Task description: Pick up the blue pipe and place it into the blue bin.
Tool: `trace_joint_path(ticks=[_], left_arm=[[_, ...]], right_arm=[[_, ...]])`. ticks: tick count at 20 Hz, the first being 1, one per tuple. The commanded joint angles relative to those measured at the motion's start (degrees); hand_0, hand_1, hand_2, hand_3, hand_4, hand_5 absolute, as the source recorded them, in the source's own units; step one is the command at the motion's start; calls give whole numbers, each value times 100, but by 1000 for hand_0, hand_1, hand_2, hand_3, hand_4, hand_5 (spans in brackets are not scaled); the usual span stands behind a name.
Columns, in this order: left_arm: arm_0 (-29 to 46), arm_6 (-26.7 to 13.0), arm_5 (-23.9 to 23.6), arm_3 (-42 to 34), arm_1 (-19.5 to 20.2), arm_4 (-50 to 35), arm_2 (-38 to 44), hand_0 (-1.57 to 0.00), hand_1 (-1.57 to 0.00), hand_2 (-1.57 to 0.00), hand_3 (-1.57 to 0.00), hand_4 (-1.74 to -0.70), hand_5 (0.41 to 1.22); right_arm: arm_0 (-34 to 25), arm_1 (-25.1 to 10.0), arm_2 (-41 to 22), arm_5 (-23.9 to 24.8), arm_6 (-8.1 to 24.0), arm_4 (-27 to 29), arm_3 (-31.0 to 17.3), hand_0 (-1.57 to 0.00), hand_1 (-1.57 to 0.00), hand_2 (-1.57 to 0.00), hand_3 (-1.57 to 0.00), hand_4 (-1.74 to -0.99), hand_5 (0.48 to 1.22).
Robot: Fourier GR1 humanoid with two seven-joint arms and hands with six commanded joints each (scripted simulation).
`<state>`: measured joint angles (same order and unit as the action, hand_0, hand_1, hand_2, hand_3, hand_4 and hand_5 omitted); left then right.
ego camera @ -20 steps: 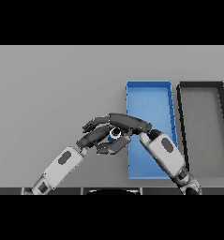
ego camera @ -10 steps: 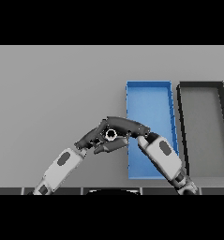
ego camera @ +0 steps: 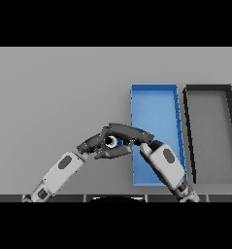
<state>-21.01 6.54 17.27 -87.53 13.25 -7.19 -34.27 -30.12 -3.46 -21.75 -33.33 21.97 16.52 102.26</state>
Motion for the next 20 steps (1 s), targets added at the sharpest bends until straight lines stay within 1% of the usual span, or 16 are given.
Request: trace_joint_path(ticks=[1, 2, 3, 4, 6, 7, 8, 10, 12, 13, 14, 15, 17, 18, 19, 20], left_arm=[[38, -74, 12, -65, 32, 11, 9, -501, -410, -419, -170, -1110, 1184], [19, -157, 17, -46, 19, 84, 27, -401, -328, -335, -136, -1051, 1118], [27, -141, -34, -59, 28, 220, 34, -320, -262, -268, -108, -995, 1042], [33, -189, -101, -38, 18, 277, 31, -256, -210, -214, -86, -950, 964], [13, -351, -179, 35, -10, 309, 46, -163, -134, -137, -55, -880, 842], [13, -348, -193, 45, 10, 345, 43, -131, -107, -109, -44, -854, 794], [25, -279, -244, 82, 7, 406, 38, -104, -85, -87, -35, -836, 754], [29, -181, -195, 111, 62, 367, 77, -66, -54, -55, -22, -828, 689], [77, -327, -266, 143, -60, 305, 82, -42, -34, -35, -14, -842, 636], [104, -567, -310, 104, -54, 219, 132, -33, -27, -28, -11, -853, 623], [203, -685, -311, 41, -26, 170, 122, -27, -22, -22, -8, -865, 616], [206, -843, -316, -18, 11, 130, 140, -21, -17, -17, -7, -873, 612], [145, -898, -348, -26, -8, 133, 157, -13, -11, -11, -4, -881, 593], [204, -907, -332, -60, 6, 154, 108, -10, -8, -8, -3, -878, 572], [232, -943, -335, -37, 7, 177, 90, -8, -6, -7, -2, -876, 555], [193, -969, -363, -43, -4, 202, 96, -6, -5, -5, -1, -873, 543]], right_arm=[[-47, -3, 75, -13, 10, 62, -4, -1561, -1561, -1561, -1558, -1482, 1206], [65, 19, 47, -10, -39, 66, 68, -1563, -1563, -1563, -1560, -1483, 1209], [33, 39, 93, -27, -100, 58, 8, -1565, -1565, -1565, -1562, -1483, 1212], [30, 106, 80, -14, -70, 2, -14, -1566, -1566, -1566, -1564, -1484, 1214], [42, 127, 99, -2, -95, 87, 59, -1568, -1568, -1568, -1567, -1484, 1216], [34, 165, 68, 35, -48, 16, 60, -1568, -1568, -1568, -1567, -1484, 1217], [38, 137, 130, 37, -139, -33, 36, -1569, -1569, -1569, -1568, -1485, 1218], [101, 151, 80, 43, -184, -85, 112, -1570, -1570, -1570, -1569, -1485, 1219], [85, 136, 120, 30, -252, -119, 61, -1570, -1570, -1570, -1570, -1487, 1220], [56, 170, 124, 58, -252, -127, 48, -1570, -1570, -1570, -1570, -1488, 1220], [78, 185, 137, 89, -294, -122, 52, -1570, -1570, -1570, -1570, -1490, 1220], [56, 196, 171, 142, -264, -72, 80, -1571, -1571, -1571, -1570, -1491, 1220], [38, 201, 299, 231, 80, 615, 135, -1571, -1571, -1571, -1571, -1492, 1221], [-72, 261, 394, 371, 327, 1092, 73, -1571, -1571, -1571, -1571, -1492, 1221], [-262, 290, 450, 548, 561, 1429, 84, -1571, -1571, -1571, -1571, -1492, 1221], [-414, 254, 558, 716, 771, 1854, 81, -1571, -1571, -1571, -1571, -1493, 1221]])
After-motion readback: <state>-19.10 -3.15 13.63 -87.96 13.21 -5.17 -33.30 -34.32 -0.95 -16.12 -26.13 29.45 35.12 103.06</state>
